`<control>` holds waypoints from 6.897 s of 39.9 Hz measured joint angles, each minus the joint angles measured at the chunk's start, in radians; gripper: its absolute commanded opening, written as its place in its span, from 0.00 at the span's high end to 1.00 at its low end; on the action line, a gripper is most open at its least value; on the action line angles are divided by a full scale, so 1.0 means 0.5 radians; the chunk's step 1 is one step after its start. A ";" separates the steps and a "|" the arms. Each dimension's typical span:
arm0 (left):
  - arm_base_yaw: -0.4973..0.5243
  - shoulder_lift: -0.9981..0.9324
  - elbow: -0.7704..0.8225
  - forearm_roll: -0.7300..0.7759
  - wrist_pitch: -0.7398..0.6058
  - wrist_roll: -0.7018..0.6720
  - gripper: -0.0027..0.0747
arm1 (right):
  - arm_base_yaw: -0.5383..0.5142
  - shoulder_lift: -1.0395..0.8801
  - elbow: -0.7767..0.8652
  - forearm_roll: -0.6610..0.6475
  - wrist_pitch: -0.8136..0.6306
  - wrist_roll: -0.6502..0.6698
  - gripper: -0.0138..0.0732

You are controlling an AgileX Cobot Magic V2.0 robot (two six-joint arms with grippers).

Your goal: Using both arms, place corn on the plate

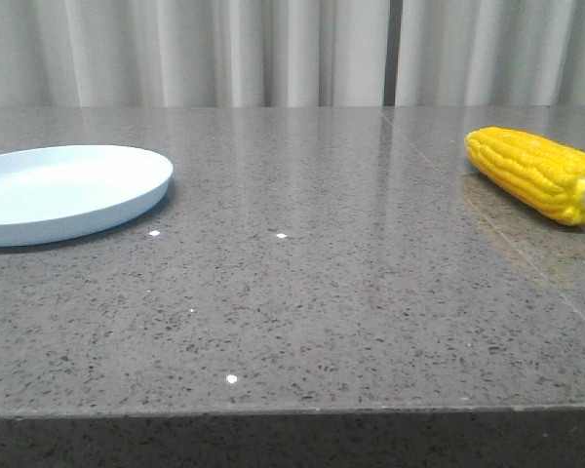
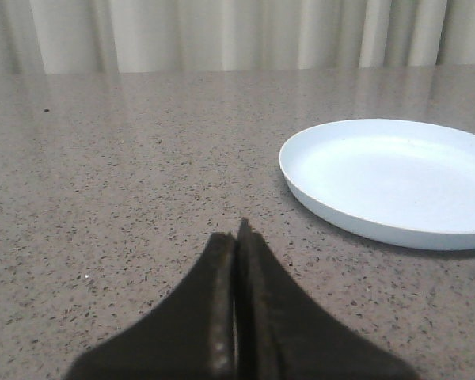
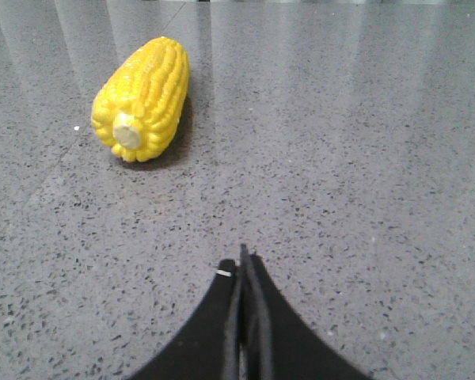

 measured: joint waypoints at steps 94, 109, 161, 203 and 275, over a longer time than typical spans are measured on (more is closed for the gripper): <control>0.000 0.873 -1.167 0.000 0.192 0.004 0.14 | 0.000 0.877 -1.213 0.000 0.328 0.000 0.21; 0.000 1.583 -1.480 -0.086 0.697 0.004 0.27 | 0.000 0.877 -1.213 0.000 0.325 0.000 0.21; -0.183 3.115 -2.318 -0.232 1.278 0.048 0.99 | 0.000 0.877 -1.213 0.000 0.322 0.000 0.21; -0.729 3.358 -2.574 -0.500 1.292 0.052 0.42 | 0.000 0.877 -1.213 0.000 0.318 0.000 0.21; -0.524 0.120 -0.935 0.623 0.821 -0.511 0.99 | 0.034 1.801 -1.718 0.144 0.718 0.000 0.12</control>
